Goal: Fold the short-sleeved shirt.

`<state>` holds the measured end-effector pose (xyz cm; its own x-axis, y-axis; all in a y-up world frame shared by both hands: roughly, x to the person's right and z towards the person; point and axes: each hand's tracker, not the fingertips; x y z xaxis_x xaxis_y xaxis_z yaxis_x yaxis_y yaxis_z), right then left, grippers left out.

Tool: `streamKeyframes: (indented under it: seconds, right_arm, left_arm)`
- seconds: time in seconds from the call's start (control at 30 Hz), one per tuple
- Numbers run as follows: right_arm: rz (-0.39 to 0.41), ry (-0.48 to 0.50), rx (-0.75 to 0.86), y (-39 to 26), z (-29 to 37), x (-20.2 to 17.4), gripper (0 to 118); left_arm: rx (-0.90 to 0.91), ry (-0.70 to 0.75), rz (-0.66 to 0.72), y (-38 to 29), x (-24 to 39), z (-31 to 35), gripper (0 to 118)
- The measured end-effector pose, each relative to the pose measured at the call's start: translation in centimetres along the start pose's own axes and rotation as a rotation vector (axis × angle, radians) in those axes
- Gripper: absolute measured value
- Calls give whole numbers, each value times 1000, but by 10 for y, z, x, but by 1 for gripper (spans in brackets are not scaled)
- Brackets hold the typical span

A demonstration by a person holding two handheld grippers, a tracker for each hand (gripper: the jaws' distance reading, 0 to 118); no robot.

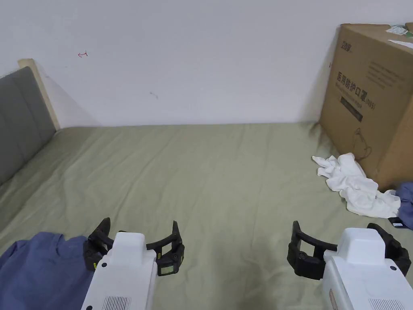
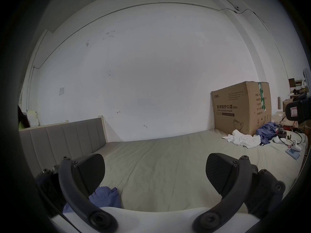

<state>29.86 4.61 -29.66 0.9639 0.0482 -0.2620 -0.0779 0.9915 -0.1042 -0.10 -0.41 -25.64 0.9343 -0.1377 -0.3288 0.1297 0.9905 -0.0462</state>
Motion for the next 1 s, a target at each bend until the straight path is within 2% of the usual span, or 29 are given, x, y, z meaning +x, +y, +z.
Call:
streamKeyframes:
  seconds: [0.2,0.37,0.4,0.43,0.47,0.5,0.53,0.63,1.0]
  right_arm:
    - [4,-5,-3,-2,-4,4,117]
    - [12,-1,-19,-4,-8,7,113]
    - [6,9,-20,-4,-7,7,104]
    - [4,12,-15,-3,-6,5,86]
    - [10,11,-15,-3,-6,4,57]
    - [24,1,-14,-3,-7,2,19]
    - [41,-19,-2,-4,-8,2,0]
    - [30,-1,-1,0,-6,3,0]
    - [25,24,-3,8,-4,-3,0]
  left_arm:
    - [1,-5,-1,1,-1,0,118]
    - [-21,12,-7,0,1,-3,117]
    - [-8,11,1,0,1,-1,107]
    - [6,-12,24,0,-1,1,87]
    - [-11,-32,37,2,-1,0,59]
    - [-35,-18,29,3,1,-2,26]
    - [-43,-20,13,3,3,-3,0]
    - [-33,-47,61,4,1,-1,0]
    - [-44,-4,72,10,-9,-1,0]
